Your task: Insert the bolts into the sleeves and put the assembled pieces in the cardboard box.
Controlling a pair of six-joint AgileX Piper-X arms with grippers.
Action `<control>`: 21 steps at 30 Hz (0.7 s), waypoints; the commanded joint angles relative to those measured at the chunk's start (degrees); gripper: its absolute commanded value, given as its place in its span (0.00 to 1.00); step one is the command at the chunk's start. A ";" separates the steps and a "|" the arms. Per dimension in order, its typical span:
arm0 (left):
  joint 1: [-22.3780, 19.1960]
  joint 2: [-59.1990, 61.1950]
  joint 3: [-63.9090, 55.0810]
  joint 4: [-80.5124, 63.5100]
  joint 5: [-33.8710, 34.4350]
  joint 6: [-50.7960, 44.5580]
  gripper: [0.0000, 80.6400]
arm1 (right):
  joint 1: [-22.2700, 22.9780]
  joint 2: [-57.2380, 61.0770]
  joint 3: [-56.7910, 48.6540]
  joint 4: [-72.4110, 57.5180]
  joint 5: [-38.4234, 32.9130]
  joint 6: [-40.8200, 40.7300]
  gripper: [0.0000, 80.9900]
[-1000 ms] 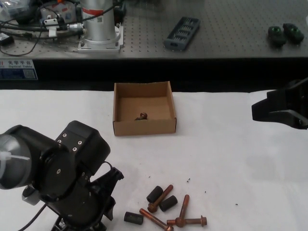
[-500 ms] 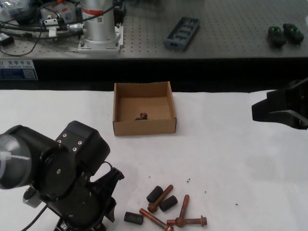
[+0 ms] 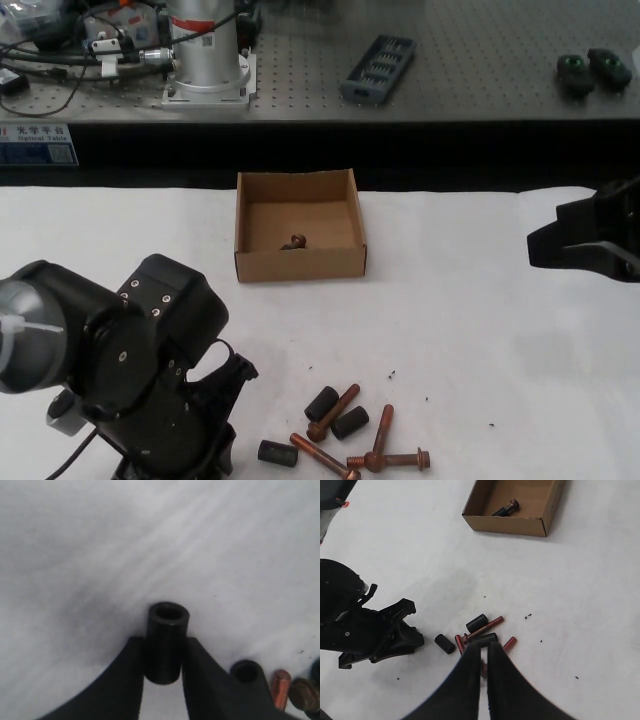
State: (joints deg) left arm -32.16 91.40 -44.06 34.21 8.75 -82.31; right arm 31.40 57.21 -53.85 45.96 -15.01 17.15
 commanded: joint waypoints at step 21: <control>0.37 -7.27 0.16 -14.78 -4.65 41.58 0.07 | 0.10 0.47 -0.20 3.61 -4.17 -0.45 0.06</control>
State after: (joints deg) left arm -32.33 88.64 -43.37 27.87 5.99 -44.99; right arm 31.40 57.37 -53.85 48.17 -18.60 17.15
